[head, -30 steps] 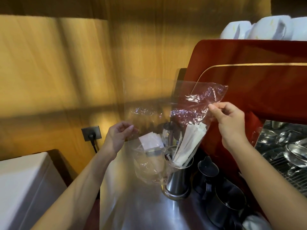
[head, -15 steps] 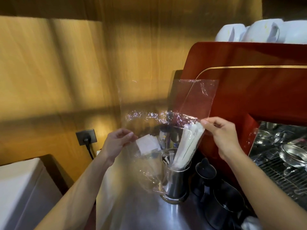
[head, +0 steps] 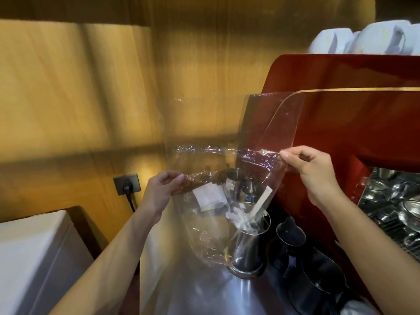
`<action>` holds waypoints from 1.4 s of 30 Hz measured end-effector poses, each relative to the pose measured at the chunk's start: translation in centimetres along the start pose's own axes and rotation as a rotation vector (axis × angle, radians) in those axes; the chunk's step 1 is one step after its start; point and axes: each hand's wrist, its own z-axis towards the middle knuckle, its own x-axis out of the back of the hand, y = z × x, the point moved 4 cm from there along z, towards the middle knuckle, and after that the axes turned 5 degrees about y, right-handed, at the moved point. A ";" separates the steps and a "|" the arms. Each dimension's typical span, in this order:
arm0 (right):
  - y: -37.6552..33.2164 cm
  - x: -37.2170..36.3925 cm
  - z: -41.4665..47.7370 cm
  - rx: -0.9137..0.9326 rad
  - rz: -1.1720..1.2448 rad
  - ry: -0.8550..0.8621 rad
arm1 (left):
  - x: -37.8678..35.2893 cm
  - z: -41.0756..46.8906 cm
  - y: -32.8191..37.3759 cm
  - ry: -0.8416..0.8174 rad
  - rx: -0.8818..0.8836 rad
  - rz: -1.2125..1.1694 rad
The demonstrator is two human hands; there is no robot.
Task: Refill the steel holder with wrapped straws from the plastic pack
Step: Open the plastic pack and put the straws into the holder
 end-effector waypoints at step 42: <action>2.2 2.0 -1.6 -0.060 0.129 0.068 | -8.4 -5.9 -7.1 -0.162 0.017 0.034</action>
